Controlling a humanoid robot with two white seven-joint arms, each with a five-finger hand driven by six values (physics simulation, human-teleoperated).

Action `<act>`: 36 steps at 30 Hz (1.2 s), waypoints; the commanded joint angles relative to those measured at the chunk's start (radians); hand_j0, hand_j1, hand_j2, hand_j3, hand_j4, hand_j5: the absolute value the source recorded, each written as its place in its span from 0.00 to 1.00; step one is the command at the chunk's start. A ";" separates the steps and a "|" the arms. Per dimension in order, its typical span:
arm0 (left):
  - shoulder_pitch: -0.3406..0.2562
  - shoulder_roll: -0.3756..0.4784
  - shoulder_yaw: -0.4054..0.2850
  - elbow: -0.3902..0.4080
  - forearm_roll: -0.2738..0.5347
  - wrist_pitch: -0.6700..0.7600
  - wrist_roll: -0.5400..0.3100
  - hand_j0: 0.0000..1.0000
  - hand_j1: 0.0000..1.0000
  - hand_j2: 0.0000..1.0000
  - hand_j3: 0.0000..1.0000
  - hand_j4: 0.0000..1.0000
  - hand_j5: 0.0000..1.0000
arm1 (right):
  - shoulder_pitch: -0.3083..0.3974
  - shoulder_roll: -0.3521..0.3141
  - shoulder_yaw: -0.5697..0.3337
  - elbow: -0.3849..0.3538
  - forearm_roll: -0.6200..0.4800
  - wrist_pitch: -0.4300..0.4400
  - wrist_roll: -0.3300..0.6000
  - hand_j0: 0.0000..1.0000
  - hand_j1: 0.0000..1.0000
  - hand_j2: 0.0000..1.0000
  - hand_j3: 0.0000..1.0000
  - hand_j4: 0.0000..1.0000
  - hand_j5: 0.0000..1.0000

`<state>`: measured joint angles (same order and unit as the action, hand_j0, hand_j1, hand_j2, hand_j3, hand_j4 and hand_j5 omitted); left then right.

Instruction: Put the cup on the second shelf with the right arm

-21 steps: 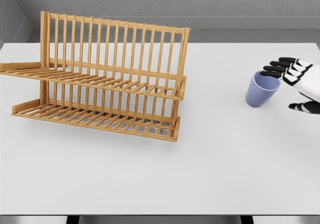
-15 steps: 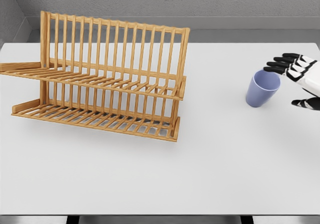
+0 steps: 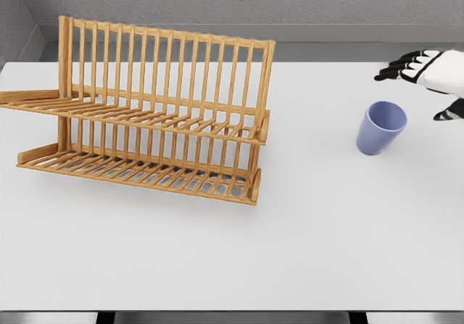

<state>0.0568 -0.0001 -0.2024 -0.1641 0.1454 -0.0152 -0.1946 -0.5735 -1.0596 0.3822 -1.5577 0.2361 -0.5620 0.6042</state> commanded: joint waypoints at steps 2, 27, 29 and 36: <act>0.000 0.000 0.000 0.000 0.000 0.000 0.000 1.00 1.00 1.00 1.00 1.00 1.00 | -0.043 0.053 0.139 0.068 0.002 0.002 0.007 1.00 1.00 1.00 1.00 1.00 1.00; 0.000 0.000 0.000 0.000 0.000 0.000 0.000 1.00 1.00 1.00 1.00 1.00 1.00 | -0.144 0.141 0.271 0.298 0.011 0.002 0.007 1.00 1.00 1.00 1.00 1.00 1.00; 0.000 0.000 0.000 0.000 0.000 0.000 0.000 1.00 1.00 1.00 1.00 1.00 1.00 | -0.169 0.145 0.308 0.308 0.011 0.002 0.007 1.00 1.00 1.00 1.00 1.00 1.00; 0.000 0.000 0.000 0.000 0.000 0.000 0.000 1.00 1.00 1.00 1.00 1.00 1.00 | -0.180 0.158 0.319 0.320 0.012 0.002 0.007 1.00 1.00 1.00 1.00 1.00 1.00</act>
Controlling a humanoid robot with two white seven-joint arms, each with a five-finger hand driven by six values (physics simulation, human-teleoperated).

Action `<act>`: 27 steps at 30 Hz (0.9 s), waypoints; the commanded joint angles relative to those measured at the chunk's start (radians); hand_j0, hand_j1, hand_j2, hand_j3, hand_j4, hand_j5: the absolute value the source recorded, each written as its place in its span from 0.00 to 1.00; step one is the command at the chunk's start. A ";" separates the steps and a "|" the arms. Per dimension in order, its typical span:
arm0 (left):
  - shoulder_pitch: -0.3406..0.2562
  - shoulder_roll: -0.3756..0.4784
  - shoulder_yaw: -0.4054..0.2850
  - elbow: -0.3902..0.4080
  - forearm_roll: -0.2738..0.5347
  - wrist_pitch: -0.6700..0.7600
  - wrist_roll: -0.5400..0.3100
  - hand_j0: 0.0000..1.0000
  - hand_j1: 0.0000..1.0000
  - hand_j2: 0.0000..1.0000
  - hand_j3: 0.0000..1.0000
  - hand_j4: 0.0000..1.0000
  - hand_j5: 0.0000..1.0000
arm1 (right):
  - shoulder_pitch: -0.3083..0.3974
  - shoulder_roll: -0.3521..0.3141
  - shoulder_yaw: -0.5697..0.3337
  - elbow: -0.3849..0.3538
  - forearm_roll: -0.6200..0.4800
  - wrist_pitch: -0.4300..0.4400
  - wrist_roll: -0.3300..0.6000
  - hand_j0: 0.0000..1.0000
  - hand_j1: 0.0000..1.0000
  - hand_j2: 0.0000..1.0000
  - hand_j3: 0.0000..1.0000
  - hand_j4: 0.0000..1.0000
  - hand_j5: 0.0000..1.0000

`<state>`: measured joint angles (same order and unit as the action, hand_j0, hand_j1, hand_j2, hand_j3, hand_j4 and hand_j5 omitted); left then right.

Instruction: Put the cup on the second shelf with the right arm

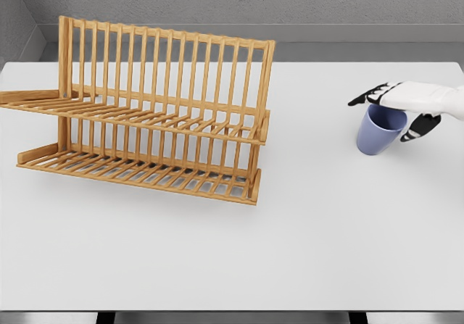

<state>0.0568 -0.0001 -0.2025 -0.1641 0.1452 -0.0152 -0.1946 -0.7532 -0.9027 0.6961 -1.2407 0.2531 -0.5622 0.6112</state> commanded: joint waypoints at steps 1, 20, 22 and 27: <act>0.000 0.000 0.000 0.000 0.001 0.000 0.000 1.00 1.00 1.00 1.00 1.00 1.00 | 0.000 0.001 0.017 0.003 -0.005 0.002 0.000 1.00 1.00 1.00 1.00 1.00 1.00; 0.000 0.000 0.000 0.000 0.001 0.000 0.000 1.00 1.00 1.00 1.00 1.00 1.00 | -0.011 -0.008 0.010 -0.040 -0.003 -0.008 0.000 0.67 0.67 0.67 0.67 0.67 0.67; 0.000 0.000 0.000 0.000 0.001 0.000 0.000 1.00 1.00 1.00 1.00 1.00 1.00 | -0.011 -0.010 0.010 -0.043 -0.003 -0.010 0.000 0.67 0.67 0.67 0.67 0.67 0.67; 0.000 0.000 0.000 0.000 0.001 0.000 0.000 1.00 1.00 1.00 1.00 1.00 1.00 | -0.011 -0.036 -0.030 -0.111 -0.006 -0.010 0.000 0.67 0.67 0.67 0.67 0.67 0.67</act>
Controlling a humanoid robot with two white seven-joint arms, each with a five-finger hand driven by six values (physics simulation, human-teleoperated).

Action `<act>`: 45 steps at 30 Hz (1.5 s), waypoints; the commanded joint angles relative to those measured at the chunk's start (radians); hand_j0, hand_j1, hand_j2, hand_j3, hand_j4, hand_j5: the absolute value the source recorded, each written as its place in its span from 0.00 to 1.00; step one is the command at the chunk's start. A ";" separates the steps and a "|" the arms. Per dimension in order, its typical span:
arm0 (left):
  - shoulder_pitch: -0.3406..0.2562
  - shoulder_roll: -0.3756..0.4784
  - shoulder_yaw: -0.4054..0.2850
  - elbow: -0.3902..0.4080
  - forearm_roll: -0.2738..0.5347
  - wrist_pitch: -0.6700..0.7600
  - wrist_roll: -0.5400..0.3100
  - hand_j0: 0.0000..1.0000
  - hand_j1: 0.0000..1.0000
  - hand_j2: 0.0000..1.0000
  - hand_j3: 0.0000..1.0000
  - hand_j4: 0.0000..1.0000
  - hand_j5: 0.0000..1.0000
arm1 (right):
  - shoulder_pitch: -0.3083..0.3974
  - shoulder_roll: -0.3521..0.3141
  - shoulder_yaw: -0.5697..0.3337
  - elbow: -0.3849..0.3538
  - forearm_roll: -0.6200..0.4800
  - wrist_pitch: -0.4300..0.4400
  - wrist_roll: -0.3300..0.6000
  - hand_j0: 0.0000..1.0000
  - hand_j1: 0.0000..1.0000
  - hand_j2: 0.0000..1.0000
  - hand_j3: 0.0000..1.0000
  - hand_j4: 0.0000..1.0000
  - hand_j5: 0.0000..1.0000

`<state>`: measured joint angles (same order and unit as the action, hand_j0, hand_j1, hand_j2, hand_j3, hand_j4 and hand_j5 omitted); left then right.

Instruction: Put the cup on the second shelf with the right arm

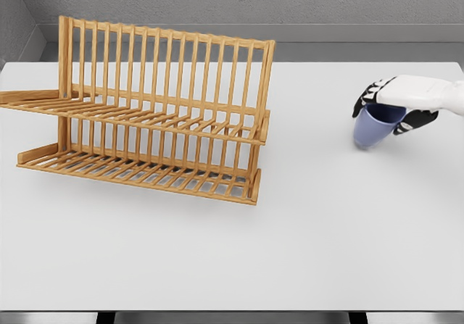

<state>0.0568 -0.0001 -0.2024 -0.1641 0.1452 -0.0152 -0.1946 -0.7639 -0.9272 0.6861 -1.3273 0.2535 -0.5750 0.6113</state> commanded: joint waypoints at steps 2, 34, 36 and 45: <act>0.000 0.000 0.000 0.000 0.001 0.000 0.000 1.00 1.00 1.00 1.00 1.00 1.00 | -0.002 -0.027 -0.022 -0.053 -0.008 0.004 0.000 0.67 0.67 0.67 0.67 0.67 0.67; 0.000 0.000 0.000 0.000 0.001 0.000 0.000 1.00 1.00 1.00 1.00 1.00 1.00 | -0.083 -0.025 -0.095 -0.426 -0.007 -0.002 0.000 0.67 0.67 0.67 0.67 0.67 0.67; 0.000 0.000 0.000 0.000 0.001 0.000 0.000 1.00 1.00 1.00 1.00 1.00 1.00 | -0.086 -0.009 -0.092 -0.426 -0.007 -0.009 0.000 0.67 0.67 0.67 0.67 0.67 0.67; 0.000 0.000 0.000 0.000 0.001 0.000 0.000 1.00 1.00 1.00 1.00 1.00 1.00 | -0.123 0.051 -0.051 -0.426 -0.008 -0.036 0.000 0.67 0.67 0.67 0.67 0.67 0.67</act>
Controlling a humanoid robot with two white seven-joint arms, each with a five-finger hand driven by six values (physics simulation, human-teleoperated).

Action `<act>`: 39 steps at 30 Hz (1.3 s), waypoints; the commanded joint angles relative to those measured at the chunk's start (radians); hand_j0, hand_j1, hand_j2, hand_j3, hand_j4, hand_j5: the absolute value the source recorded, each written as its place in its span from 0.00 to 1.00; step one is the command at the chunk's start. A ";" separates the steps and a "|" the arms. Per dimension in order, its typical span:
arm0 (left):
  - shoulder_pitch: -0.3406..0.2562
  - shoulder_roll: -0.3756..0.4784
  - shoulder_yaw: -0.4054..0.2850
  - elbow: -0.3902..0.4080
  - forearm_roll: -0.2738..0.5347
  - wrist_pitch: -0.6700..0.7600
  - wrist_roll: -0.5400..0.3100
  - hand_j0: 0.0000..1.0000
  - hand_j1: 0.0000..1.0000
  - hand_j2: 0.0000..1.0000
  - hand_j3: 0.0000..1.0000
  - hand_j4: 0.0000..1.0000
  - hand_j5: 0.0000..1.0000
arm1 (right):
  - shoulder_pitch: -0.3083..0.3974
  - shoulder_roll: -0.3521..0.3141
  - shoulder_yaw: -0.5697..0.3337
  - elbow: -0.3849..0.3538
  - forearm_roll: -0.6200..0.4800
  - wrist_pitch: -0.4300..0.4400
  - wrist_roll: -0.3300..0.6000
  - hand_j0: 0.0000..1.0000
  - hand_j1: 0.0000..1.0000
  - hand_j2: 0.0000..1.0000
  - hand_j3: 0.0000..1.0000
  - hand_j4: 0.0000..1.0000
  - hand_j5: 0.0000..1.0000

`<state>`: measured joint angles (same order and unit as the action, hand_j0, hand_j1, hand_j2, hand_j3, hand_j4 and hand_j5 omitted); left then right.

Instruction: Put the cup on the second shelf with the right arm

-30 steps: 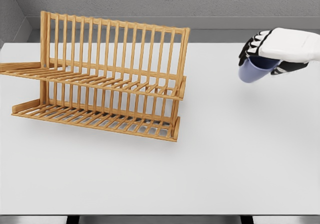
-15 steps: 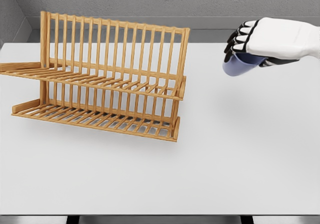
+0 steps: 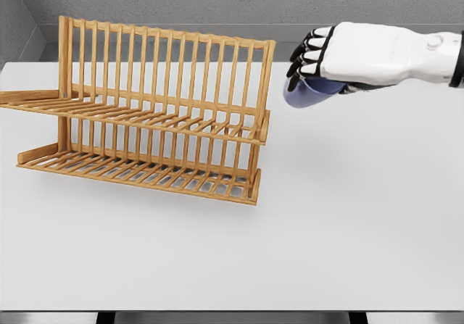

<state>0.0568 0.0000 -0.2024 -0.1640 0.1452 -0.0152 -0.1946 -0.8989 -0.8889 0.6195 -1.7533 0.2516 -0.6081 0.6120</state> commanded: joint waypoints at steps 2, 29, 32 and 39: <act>0.000 0.000 0.000 0.000 0.001 0.000 0.000 1.00 1.00 1.00 1.00 1.00 1.00 | -0.006 0.030 0.035 0.000 -0.006 -0.001 -0.001 0.67 0.67 0.67 0.67 0.67 0.67; 0.000 0.000 0.000 0.000 0.001 0.000 0.000 1.00 1.00 1.00 1.00 1.00 1.00 | -0.095 0.145 0.184 0.000 -0.003 0.016 -0.001 0.67 0.67 0.67 0.67 0.67 0.67; 0.000 0.000 0.000 0.000 0.001 0.000 0.000 1.00 1.00 1.00 1.00 1.00 1.00 | -0.097 0.146 0.200 0.001 -0.003 0.018 -0.001 0.67 0.67 0.67 0.67 0.67 0.67; 0.000 0.000 0.000 0.000 0.001 0.000 0.000 1.00 1.00 1.00 1.00 1.00 1.00 | -0.100 0.148 0.215 0.000 -0.002 0.024 -0.001 1.00 1.00 1.00 1.00 1.00 1.00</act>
<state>0.0568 0.0000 -0.2024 -0.1641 0.1452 -0.0152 -0.1946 -1.0032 -0.7405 0.8322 -1.7525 0.2540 -0.5869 0.6107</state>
